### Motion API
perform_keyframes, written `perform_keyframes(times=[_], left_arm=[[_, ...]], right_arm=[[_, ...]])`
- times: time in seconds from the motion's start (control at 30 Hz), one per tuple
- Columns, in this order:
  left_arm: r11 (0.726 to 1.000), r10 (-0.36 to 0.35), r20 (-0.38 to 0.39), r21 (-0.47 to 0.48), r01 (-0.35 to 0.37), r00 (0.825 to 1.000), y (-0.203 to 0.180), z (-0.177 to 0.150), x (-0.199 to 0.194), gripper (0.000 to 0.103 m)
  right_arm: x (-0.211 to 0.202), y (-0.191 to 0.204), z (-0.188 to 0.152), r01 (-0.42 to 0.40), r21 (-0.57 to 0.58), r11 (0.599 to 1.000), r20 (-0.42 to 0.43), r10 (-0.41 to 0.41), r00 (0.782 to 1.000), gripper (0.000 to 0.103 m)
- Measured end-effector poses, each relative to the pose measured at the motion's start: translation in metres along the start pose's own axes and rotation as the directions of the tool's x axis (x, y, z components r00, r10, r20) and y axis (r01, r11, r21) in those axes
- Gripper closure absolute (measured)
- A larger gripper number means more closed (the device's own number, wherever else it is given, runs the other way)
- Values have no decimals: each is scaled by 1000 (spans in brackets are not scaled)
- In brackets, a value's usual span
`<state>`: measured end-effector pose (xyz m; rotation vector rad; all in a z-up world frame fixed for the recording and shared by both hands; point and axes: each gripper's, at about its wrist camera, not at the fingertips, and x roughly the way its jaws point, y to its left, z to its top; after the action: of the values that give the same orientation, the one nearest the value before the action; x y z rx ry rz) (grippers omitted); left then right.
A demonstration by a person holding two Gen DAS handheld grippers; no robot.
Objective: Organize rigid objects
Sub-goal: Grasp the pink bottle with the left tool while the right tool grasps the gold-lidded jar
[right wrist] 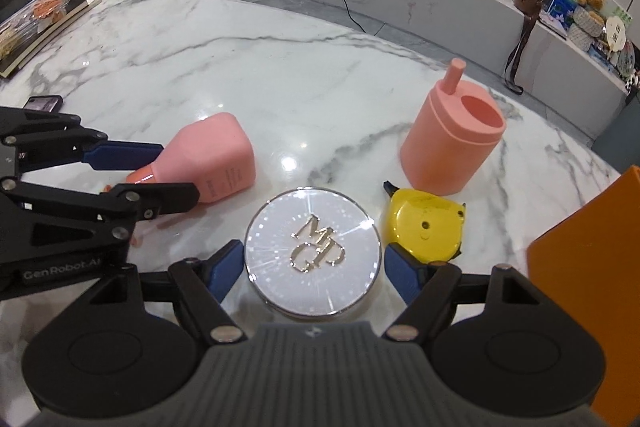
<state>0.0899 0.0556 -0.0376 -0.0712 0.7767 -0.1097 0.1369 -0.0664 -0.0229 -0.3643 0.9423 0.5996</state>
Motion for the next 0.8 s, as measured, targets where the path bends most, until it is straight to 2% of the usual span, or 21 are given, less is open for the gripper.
perform_keyframes(times=[0.37, 0.53, 0.8], left_arm=[[999, -16, -9, -33, 15, 1000, 5, 5, 10, 58], [999, -10, 6, -40, 10, 1000, 5, 11, 17, 53], [999, -10, 0, -35, 10, 1000, 2, 18, 27, 53]], right_arm=[[19, 1, 3, -10, -29, 1000, -14, 10, 1000, 26], [24, -3, 7, -35, -26, 999, 1, 35, 999, 27], [28, -6, 14, -74, -43, 996, 2, 74, 997, 28]])
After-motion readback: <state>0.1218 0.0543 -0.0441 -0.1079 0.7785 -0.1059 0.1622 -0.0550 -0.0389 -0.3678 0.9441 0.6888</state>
